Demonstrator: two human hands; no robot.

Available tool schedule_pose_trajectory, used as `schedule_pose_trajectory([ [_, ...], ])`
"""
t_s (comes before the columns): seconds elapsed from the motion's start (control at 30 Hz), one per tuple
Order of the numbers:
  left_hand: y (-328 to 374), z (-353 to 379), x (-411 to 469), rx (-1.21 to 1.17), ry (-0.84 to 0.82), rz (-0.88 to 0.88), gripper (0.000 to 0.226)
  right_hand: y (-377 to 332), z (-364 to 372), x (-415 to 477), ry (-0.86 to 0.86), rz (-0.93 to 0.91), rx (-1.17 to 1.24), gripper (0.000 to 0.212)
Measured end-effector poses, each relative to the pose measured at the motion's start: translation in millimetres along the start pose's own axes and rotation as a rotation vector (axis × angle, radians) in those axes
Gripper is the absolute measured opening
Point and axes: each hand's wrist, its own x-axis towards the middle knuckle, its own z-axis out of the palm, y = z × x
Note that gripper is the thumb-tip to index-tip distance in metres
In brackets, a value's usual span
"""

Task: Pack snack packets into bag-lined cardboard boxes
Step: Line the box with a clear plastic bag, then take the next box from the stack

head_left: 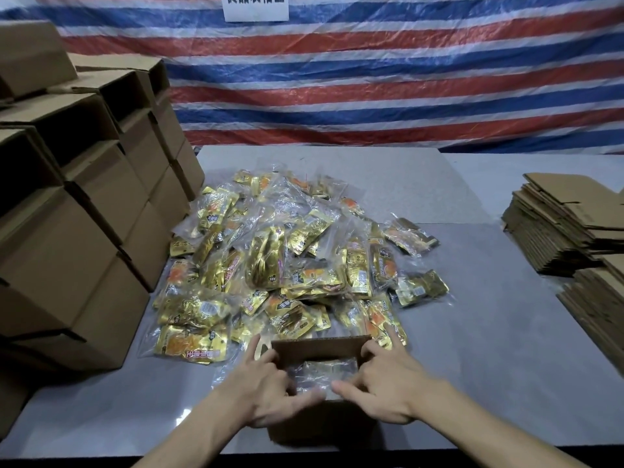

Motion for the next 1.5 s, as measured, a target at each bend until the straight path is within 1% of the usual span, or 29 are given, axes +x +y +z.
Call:
schedule_pose_trajectory([
  [0.03, 2, 0, -2, -0.042, -0.035, -0.007, 0.117, -2, 0, 0, 0.003, -0.005, -0.026, 0.092],
  [0.07, 6, 1, -3, -0.059, -0.070, -0.012, 0.122, -4, 2, 0, 0.010, -0.008, -0.055, 0.096],
  [0.13, 15, 5, -3, -0.025, -0.099, -0.014, 0.123, -5, 6, 0, 0.010, -0.010, -0.094, 0.110],
  [0.17, 18, 6, -2, -0.007, -0.100, -0.012, 0.119, -6, 6, 1, -0.003, -0.019, -0.108, 0.117],
  [0.2, 18, 8, -2, 0.004, -0.098, -0.004, 0.113, -6, 6, 0, -0.024, -0.039, -0.127, 0.119],
  [0.3, 9, 9, -2, 0.108, -0.072, 0.068, 0.093, 0, 6, -1, -0.058, -0.107, -0.155, 0.115],
  [0.37, 4, 11, -3, 0.224, 0.022, 0.132, 0.071, 7, 3, -1, -0.045, -0.146, -0.153, 0.106],
  [0.4, 2, 13, -3, 0.234, 0.073, 0.154, 0.057, 10, 3, -2, -0.029, -0.163, -0.147, 0.099],
  [0.47, -1, 16, -5, 0.191, 0.138, 0.181, 0.041, 16, 4, -4, 0.013, -0.182, -0.112, 0.081],
  [0.57, -2, 17, -11, 0.137, 0.171, 0.202, 0.023, 23, 4, -10, 0.045, -0.185, -0.085, 0.058],
  [0.63, 1, 15, -13, 0.118, 0.199, 0.213, 0.020, 27, 6, -15, 0.034, -0.207, -0.129, 0.045],
  [0.67, 3, 12, -14, 0.120, 0.215, 0.224, 0.020, 29, 6, -19, 0.026, -0.210, -0.131, 0.041],
  [0.77, 12, -3, -12, 0.105, 0.233, 0.242, 0.024, 32, 5, -34, 0.029, -0.207, -0.057, 0.041],
  [0.9, 22, -40, -12, 0.072, 0.274, 0.276, 0.027, 44, -3, -63, 0.189, -0.228, 0.071, 0.040],
  [0.97, 30, -60, -8, 0.092, 0.360, 0.321, 0.029, 53, -10, -77, 0.315, -0.222, 0.099, 0.040],
  [1.03, 43, -75, 0, 0.121, 0.552, 0.420, 0.028, 64, -18, -89, 0.480, -0.182, 0.095, 0.042],
  [1.07, 49, -80, 5, 0.136, 0.643, 0.442, 0.032, 69, -22, -93, 0.559, -0.151, 0.088, 0.041],
  [1.1, 57, -84, 10, 0.130, 0.707, 0.438, 0.041, 75, -26, -97, 0.621, -0.114, 0.079, 0.041],
  [1.13, 65, -87, 15, 0.119, 0.733, 0.420, 0.053, 81, -29, -100, 0.658, -0.066, 0.070, 0.040],
  [1.2, 81, -90, 26, 0.098, 0.705, 0.384, 0.072, 97, -34, -105, 0.661, 0.065, 0.070, 0.040],
  [1.23, 88, -88, 32, 0.086, 0.681, 0.371, 0.076, 106, -34, -105, 0.646, 0.131, 0.069, 0.041],
  [1.3, 99, -85, 42, 0.074, 0.656, 0.368, 0.074, 127, -30, -104, 0.623, 0.258, 0.063, 0.044],
  [1.37, 108, -81, 49, 0.069, 0.623, 0.382, 0.069, 149, -22, -100, 0.585, 0.438, 0.100, 0.048],
  [1.43, 112, -76, 53, 0.064, 0.579, 0.401, 0.067, 171, -11, -96, 0.538, 0.607, 0.130, 0.046],
  [1.5, 111, -70, 55, 0.083, 0.555, 0.418, 0.064, 191, 2, -93, 0.493, 0.715, 0.124, 0.043],
])
